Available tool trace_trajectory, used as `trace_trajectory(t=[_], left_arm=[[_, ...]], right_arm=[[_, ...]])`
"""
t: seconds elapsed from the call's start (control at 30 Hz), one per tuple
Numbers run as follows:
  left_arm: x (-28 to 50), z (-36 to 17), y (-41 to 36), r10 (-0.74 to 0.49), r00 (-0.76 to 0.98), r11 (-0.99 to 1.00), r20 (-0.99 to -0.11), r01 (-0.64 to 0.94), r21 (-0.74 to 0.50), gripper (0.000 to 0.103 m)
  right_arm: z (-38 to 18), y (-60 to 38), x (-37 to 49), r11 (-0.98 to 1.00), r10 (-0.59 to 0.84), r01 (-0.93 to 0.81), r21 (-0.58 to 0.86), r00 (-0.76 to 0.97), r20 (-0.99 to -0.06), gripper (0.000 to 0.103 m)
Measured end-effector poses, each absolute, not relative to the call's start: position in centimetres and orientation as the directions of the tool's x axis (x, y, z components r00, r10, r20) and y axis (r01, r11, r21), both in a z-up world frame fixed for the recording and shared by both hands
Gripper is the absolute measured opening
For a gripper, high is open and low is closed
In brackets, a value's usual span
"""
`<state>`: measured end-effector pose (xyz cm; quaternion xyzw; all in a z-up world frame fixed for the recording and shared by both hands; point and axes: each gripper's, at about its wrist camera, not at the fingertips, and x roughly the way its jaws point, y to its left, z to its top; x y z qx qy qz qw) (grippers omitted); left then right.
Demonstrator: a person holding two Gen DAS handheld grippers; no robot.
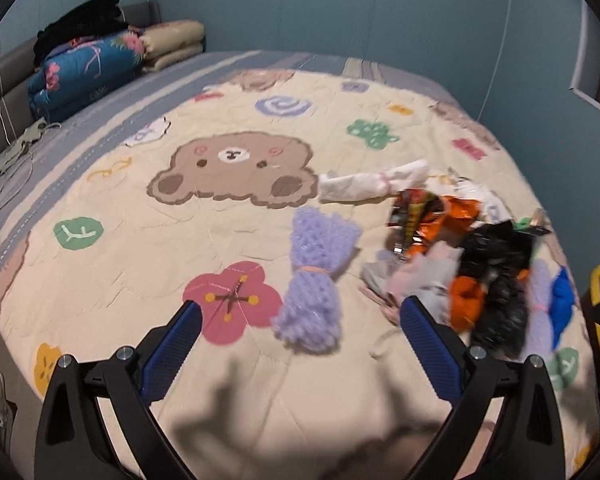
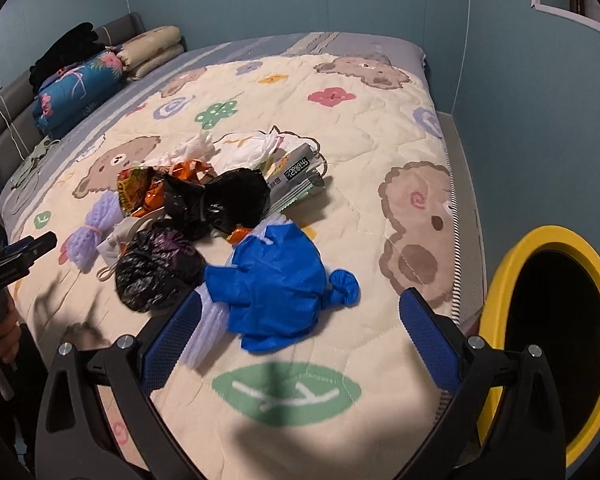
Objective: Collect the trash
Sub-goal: 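Grasp the lavender foam net with the left tool while the right tool grasps the blue glove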
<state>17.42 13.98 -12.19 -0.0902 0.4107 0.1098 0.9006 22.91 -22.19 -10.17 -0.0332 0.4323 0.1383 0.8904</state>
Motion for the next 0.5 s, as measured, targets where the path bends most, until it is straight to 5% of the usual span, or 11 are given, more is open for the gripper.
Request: trace_trajectory(t=[0.4, 0.5], left_arm=[[22.5, -16.8, 15.1, 0.068, 0.548, 0.957, -0.833, -0.271, -0.101, 0.096], [22.8, -17.2, 14.6, 0.050, 0.549, 0.964, -0.834, -0.246, -0.103, 0.090]], right_arm=[[-12.9, -20.8, 26.5, 0.958, 0.240, -0.264, 0.114, 0.514, -0.824, 0.094], [-13.4, -20.9, 26.5, 0.958, 0.238, -0.264, 0.114, 0.504, -0.830, 0.075]])
